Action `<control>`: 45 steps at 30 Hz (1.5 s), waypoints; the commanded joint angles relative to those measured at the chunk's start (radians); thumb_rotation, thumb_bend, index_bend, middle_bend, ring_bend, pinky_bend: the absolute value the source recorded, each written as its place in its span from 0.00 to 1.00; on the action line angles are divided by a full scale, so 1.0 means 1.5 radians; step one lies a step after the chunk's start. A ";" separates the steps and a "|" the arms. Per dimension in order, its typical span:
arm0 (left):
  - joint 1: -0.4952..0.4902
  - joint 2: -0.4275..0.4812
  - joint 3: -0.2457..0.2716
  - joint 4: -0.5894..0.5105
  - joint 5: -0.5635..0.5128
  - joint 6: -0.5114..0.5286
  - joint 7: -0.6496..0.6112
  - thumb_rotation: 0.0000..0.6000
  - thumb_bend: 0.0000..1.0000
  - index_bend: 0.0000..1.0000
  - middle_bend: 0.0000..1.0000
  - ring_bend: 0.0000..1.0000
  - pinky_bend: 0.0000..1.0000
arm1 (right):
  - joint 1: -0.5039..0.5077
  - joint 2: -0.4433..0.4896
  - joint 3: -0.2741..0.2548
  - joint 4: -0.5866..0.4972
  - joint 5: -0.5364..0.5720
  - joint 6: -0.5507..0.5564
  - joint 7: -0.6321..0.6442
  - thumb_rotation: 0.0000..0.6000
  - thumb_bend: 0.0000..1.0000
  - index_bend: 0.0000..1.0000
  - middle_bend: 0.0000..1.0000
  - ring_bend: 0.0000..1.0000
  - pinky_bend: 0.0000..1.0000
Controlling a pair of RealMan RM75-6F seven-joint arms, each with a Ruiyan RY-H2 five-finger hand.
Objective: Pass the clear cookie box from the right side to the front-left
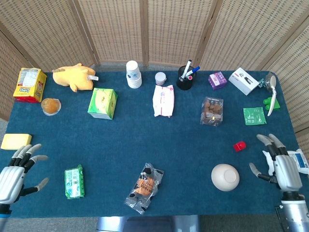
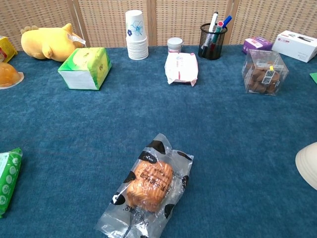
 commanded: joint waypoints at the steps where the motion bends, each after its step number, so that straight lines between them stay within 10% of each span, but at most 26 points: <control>1: -0.004 0.000 -0.002 -0.004 -0.002 -0.006 0.005 1.00 0.30 0.30 0.14 0.00 0.00 | 0.048 0.029 0.018 -0.010 -0.007 -0.054 0.062 1.00 0.34 0.09 0.15 0.04 0.11; 8: -0.011 -0.001 -0.004 -0.012 -0.014 -0.021 0.016 1.00 0.30 0.30 0.14 0.00 0.00 | 0.135 0.048 0.048 -0.010 -0.001 -0.149 0.180 0.92 0.34 0.07 0.12 0.03 0.11; 16: -0.010 -0.001 -0.003 -0.010 -0.021 -0.022 0.013 1.00 0.30 0.30 0.14 0.00 0.00 | 0.225 0.039 0.072 0.030 0.016 -0.252 0.300 0.60 0.38 0.05 0.12 0.03 0.11; 45: -0.014 -0.003 -0.001 -0.021 -0.040 -0.038 0.033 1.00 0.30 0.30 0.14 0.00 0.00 | 0.441 -0.111 0.076 0.358 0.130 -0.563 0.324 0.62 0.40 0.11 0.14 0.03 0.10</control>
